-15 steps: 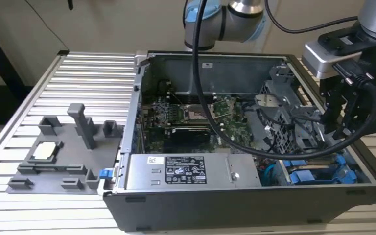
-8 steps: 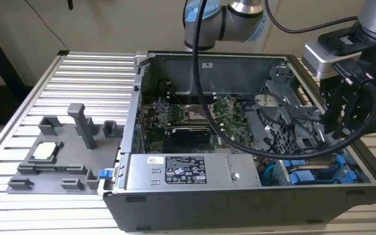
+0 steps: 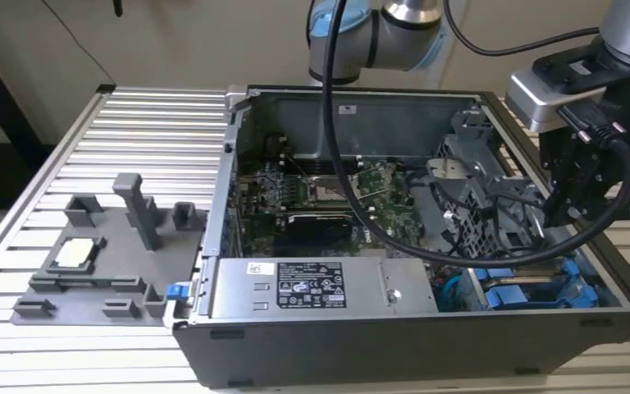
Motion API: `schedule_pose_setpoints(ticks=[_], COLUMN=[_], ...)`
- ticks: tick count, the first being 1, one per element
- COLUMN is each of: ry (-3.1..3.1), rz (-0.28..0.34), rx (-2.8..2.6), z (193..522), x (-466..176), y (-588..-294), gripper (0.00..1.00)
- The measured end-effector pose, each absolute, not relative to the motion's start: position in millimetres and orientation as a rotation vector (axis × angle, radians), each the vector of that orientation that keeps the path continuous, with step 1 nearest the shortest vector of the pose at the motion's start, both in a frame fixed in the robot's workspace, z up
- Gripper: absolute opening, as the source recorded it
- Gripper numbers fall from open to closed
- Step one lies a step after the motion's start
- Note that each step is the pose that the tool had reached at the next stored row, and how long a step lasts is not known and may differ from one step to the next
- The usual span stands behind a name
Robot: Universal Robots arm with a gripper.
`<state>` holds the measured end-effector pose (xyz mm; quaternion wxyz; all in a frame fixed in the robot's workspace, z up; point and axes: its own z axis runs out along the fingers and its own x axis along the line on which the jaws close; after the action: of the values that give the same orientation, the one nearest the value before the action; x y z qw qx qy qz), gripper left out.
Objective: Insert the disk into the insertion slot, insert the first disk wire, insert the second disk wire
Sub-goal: 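Insert the first disk wire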
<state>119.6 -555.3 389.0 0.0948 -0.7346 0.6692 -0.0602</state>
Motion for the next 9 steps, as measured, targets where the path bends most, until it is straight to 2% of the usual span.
schedule_pose_setpoints(ticks=[9], ry=[1.985], rz=[-0.178], rx=[-2.178], z=[389.1], x=[119.8], y=[-555.2], gripper=[0.19])
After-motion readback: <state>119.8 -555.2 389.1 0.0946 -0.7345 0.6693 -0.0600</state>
